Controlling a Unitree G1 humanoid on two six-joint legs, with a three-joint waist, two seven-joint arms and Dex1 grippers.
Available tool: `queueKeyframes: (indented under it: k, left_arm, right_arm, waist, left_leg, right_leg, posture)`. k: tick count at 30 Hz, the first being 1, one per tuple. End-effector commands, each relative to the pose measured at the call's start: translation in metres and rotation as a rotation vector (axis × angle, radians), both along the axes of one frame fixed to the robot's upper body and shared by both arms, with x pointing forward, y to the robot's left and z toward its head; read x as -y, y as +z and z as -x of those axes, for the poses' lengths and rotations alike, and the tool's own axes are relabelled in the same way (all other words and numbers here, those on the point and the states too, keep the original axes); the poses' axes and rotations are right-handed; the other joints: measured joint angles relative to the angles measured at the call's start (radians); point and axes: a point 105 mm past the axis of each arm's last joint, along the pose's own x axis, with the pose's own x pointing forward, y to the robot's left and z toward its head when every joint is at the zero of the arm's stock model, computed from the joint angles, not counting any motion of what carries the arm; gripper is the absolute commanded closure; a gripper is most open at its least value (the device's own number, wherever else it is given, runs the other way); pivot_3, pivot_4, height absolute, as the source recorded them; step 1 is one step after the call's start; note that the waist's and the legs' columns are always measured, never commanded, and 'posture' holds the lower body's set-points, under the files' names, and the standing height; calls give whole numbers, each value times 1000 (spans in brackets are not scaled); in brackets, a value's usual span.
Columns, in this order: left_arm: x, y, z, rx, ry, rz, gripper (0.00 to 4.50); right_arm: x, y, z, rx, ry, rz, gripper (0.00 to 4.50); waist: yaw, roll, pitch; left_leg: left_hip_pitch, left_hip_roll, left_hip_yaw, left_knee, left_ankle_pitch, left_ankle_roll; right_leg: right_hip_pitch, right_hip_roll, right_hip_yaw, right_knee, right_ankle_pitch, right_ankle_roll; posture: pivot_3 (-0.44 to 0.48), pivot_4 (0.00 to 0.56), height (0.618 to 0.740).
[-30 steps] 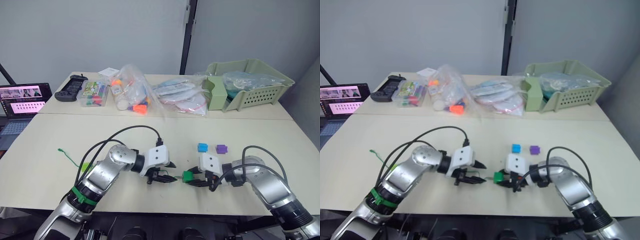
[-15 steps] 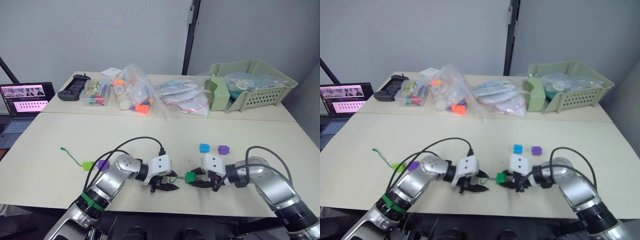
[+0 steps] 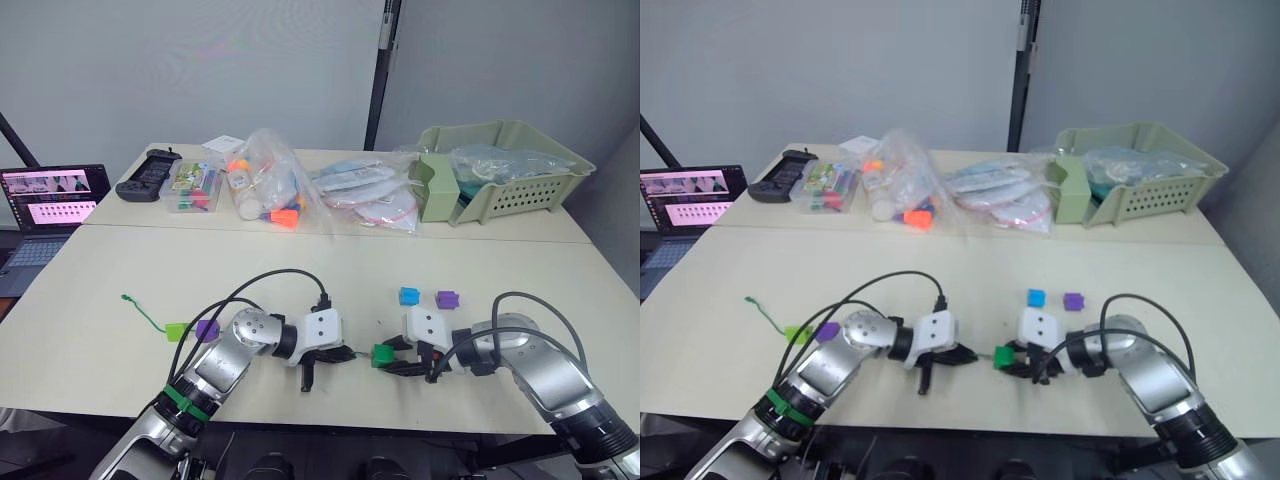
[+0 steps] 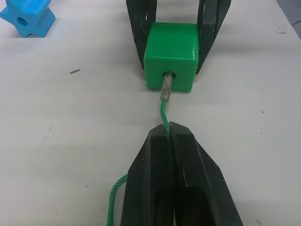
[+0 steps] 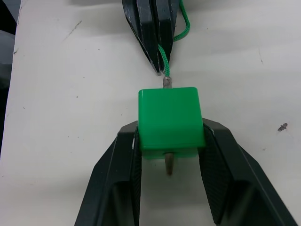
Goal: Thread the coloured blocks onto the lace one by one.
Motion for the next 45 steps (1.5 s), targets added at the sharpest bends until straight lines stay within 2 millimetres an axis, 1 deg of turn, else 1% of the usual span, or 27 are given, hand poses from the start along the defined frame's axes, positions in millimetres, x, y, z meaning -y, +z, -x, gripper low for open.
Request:
queueKeyframes:
  k: [1,6,8,13,16,20,21,22,24,27,28,29,35,40,41,42,45]
  left_arm:
    - [14,6,2,30,-47,20,4500]
    - [31,9,7,34,-97,40,4500]
    - [34,10,8,36,-104,44,4500]
    - [30,12,2,57,-74,34,4500]
    - [28,17,0,55,-57,51,4500]
    - [21,20,4,41,-78,44,3341]
    - [19,22,4,37,-80,46,2987]
    - [17,23,3,36,-80,47,2632]
    - [15,24,4,32,-90,43,2019]
    - [16,23,3,44,-109,32,1060]
    - [19,23,3,51,-114,35,697]
    - [23,22,4,53,-122,41,691]
    - [44,14,3,64,-156,50,691]
    - [48,12,2,50,-179,56,691]
    - [48,12,2,48,-182,58,1248]
    - [48,13,2,46,-184,60,1515]
    - [46,13,3,45,-191,55,2513]
  right_arm:
    - [3,-3,4,-9,1,25,3323]
    - [1,-2,5,-6,-1,23,3323]
    - [1,-2,5,-4,-3,23,3323]
    - [1,-3,8,-10,-4,25,3323]
    - [1,-3,10,-17,-5,23,3323]
    - [-2,3,9,-11,-29,-21,3323]
    - [-2,5,10,-8,-35,-29,2823]
    - [-1,7,10,-5,-39,-35,2204]
    - [1,10,10,5,-54,-43,1619]
    - [7,15,11,15,-78,-50,604]
    - [9,17,12,18,-92,-56,204]
    - [13,18,13,21,-105,-56,29]
    - [31,14,14,20,-167,-22,29]
    - [31,11,12,26,-170,-18,29]
    - [30,11,12,27,-169,-18,0]
    - [30,10,11,28,-168,-19,0]
    - [28,10,12,28,-159,-19,0]
  waist:
    - [-1,0,0]
    - [-2,0,0]
    - [-1,0,0]
    - [-1,0,0]
    - [-1,0,0]
    - [-2,0,0]
    - [-3,0,0]
    - [-3,0,0]
    - [-3,0,0]
    - [-4,0,0]
    - [-3,0,0]
    - [-1,0,0]
    - [-2,0,0]
    - [-10,0,0]
    - [-12,0,0]
    - [-13,0,0]
    - [-14,0,0]
  left_leg:
    - [0,0,0,0,0,0]
    - [0,0,0,0,0,0]
    - [0,0,0,0,0,0]
    - [0,0,0,0,0,0]
    - [0,0,0,0,0,0]
    - [0,0,0,-1,0,0]
    - [0,0,0,-1,0,0]
    - [0,0,0,-1,0,0]
    - [0,1,0,-1,0,0]
    - [0,0,0,0,0,0]
    - [0,0,0,0,0,0]
    - [0,0,0,0,0,0]
    - [-1,0,1,0,0,0]
    - [-1,0,2,-1,0,0]
    - [-1,0,1,-1,0,0]
    - [-1,1,1,-1,0,0]
    - [-1,0,1,-1,0,0]
  right_leg:
    - [0,0,0,0,0,0]
    - [0,0,0,0,0,0]
    - [0,1,0,0,0,0]
    - [0,0,0,0,0,0]
    - [0,0,0,0,0,0]
    - [0,0,0,0,0,0]
    - [0,1,0,0,0,0]
    - [-1,1,0,0,0,0]
    - [-1,1,0,0,0,0]
    - [-1,1,0,0,0,0]
    - [-1,1,0,0,0,0]
    - [-1,1,0,0,0,0]
    - [-1,1,0,-1,0,0]
    - [-1,3,1,-1,0,0]
    - [-1,3,1,-1,0,0]
    - [-1,3,1,-1,0,0]
    - [-1,3,1,-1,0,0]
  posture:
    - [0,150,740]
    - [0,150,740]
    - [0,150,740]
    - [0,150,740]
    - [0,150,740]
    - [0,150,740]
    - [0,150,740]
    - [0,150,740]
    - [0,150,740]
    - [0,150,740]
    - [0,150,740]
    - [0,150,740]
    - [0,150,740]
    - [0,150,740]
    - [0,150,740]
    - [0,150,740]
    - [0,150,740]
